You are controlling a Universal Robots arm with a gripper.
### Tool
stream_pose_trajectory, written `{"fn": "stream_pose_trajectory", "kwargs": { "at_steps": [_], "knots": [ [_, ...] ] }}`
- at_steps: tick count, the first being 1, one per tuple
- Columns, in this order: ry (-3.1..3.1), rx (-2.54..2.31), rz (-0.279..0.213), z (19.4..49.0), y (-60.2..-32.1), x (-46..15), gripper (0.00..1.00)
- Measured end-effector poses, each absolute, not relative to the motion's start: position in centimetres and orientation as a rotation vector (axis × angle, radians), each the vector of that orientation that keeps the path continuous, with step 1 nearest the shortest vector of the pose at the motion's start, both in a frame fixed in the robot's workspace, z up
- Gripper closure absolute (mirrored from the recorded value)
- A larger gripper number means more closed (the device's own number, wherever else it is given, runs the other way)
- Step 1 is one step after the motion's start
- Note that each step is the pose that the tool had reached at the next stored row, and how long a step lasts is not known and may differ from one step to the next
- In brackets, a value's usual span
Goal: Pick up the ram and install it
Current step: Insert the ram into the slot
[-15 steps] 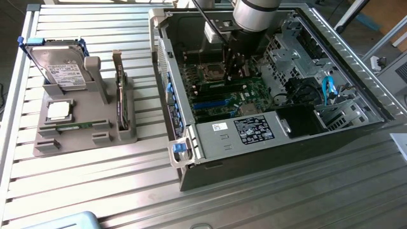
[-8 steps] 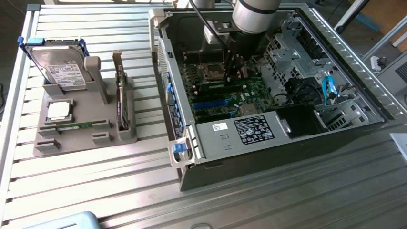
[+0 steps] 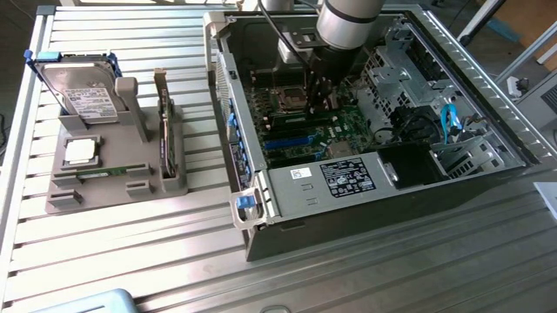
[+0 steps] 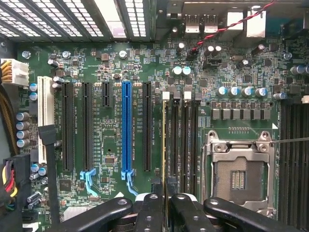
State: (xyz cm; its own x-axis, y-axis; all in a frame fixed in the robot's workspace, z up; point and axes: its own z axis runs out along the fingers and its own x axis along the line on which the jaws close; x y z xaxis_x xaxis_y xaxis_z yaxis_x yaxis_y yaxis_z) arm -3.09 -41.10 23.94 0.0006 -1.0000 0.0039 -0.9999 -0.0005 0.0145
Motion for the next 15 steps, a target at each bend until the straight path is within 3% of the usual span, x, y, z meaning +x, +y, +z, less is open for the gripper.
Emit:
{"fn": "stream_pose_trajectory", "kwargs": {
  "at_steps": [15],
  "knots": [
    [-2.210,2.211,-0.008,23.66,-41.06,-3.10,0.87]
  ]
}}
